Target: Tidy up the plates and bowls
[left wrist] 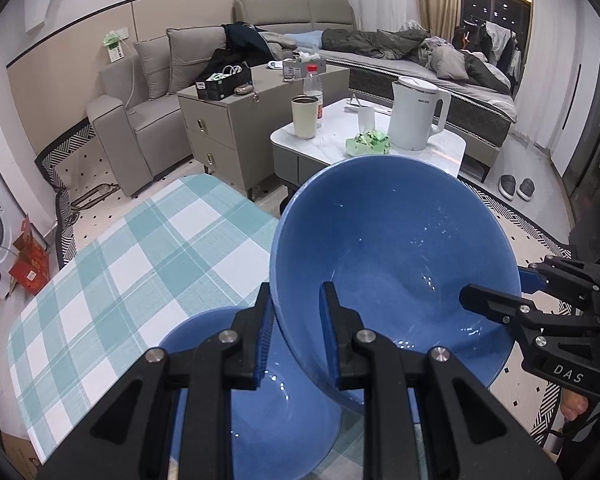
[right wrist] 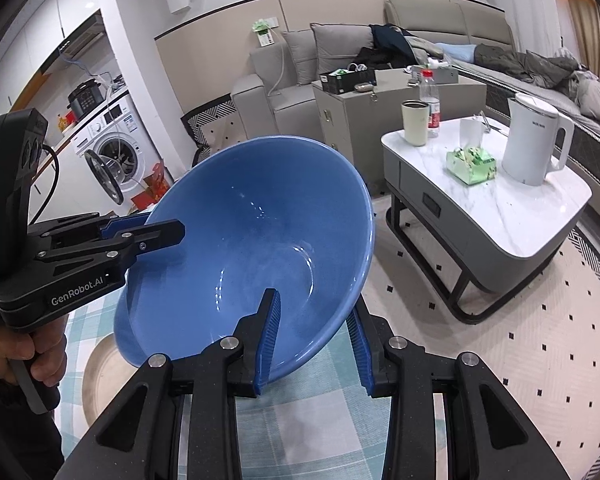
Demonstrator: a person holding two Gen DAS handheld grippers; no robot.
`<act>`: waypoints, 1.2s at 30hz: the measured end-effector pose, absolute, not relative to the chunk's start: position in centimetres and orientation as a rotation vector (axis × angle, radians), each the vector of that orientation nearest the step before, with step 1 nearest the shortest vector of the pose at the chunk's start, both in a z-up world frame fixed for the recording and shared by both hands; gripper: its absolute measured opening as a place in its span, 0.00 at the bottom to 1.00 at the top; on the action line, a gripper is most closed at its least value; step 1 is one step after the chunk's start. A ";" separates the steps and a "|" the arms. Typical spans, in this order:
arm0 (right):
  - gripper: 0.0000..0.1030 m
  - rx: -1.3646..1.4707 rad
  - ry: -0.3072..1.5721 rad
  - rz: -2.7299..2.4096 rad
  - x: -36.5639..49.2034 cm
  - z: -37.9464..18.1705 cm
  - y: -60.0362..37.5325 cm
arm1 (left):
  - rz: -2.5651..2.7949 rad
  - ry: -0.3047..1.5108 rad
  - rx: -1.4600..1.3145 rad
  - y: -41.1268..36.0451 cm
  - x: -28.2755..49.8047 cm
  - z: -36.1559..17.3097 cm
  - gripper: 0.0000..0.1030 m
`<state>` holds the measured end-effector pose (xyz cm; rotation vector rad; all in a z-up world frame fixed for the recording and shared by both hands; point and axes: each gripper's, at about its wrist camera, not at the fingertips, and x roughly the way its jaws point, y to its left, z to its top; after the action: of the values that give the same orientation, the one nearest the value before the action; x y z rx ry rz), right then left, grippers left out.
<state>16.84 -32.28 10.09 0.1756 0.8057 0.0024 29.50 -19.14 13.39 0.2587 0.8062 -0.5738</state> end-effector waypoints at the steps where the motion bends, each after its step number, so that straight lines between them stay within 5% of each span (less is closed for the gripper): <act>1: 0.33 0.169 0.806 0.009 16.9 10.2 -31.9 | -0.566 0.805 0.255 -18.8 29.4 13.5 0.20; 36: 0.33 0.057 0.854 0.243 21.5 9.9 -21.0 | -0.331 0.815 0.134 -6.5 27.1 12.9 0.20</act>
<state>21.46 -21.05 9.87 0.0566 0.8537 0.2429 27.12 -6.52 12.89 0.1340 0.8154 -0.3313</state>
